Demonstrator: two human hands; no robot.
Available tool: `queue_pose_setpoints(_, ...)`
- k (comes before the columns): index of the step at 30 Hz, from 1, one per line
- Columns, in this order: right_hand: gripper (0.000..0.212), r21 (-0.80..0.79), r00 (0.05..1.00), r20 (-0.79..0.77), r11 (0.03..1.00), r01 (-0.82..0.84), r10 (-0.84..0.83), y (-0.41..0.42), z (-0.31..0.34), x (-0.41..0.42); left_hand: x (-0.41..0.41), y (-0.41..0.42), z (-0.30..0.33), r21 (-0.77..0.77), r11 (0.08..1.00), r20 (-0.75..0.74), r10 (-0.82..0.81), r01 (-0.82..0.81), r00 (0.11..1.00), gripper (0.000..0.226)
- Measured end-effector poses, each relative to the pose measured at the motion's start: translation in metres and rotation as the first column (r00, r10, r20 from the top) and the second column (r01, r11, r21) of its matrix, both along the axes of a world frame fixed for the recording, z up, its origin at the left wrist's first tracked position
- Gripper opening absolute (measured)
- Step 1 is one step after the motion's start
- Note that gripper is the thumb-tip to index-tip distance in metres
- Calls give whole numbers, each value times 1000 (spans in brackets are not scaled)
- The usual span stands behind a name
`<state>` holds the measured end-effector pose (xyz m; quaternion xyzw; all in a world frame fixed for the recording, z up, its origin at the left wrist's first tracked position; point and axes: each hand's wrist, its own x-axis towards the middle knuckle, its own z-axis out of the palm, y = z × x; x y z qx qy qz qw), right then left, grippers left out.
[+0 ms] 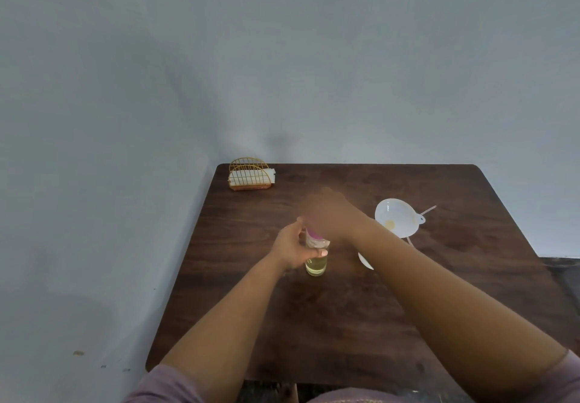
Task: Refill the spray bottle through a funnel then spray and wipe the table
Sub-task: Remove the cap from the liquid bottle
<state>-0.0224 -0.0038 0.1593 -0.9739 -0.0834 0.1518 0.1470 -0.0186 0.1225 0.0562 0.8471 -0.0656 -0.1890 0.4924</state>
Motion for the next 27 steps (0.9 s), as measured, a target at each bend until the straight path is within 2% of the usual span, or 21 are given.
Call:
queue_pose_setpoints(2,48,-43,993,32,993,111,-110,3,-10,-2,-1,0,0,1,1000,-5,8,-8,1000,61)
queue_pose_setpoints(4,34,-5,989,1,989,146,-146,4,-12,-4,-1,0,-1,-21,1000,-4,17,-17,1000,56)
queue_pose_setpoints(6,12,2,998,-50,999,36,-36,1,-5,-1,0,0,-1,-23,1000,5,4,-4,1000,55)
queue_pose_setpoints(8,31,34,986,-122,994,-107,110,-1,7,2,0,-1,1,13,1000,20,-21,20,1000,58)
queue_pose_setpoints(10,46,88,983,-135,990,-111,122,-3,12,2,-1,0,2,11,1000,28,-18,17,999,63)
queue_pose_setpoints(13,41,132,996,18,988,85,-88,-3,5,1,-3,0,2,-24,1000,26,-9,9,1000,70)
queue_pose_setpoints(15,45,44,980,48,981,191,-193,-2,0,-3,-3,1,3,-34,999,20,-6,7,1000,69)
queue_pose_setpoints(17,42,-11,983,36,984,179,-179,0,-8,-7,-2,1,3,-20,1000,36,-17,17,999,66)
queue_pose_setpoints(20,35,9,994,-27,994,106,-106,2,-9,-8,-1,0,3,40,999,60,-37,35,998,63)
queue_pose_setpoints(24,62,-58,997,-80,998,-24,20,0,3,-5,-1,-1,5,45,998,54,-43,40,998,63)
queue_pose_setpoints(27,65,-19,997,-52,999,48,-49,5,-1,-6,-2,0,5,32,999,50,-41,39,998,63)
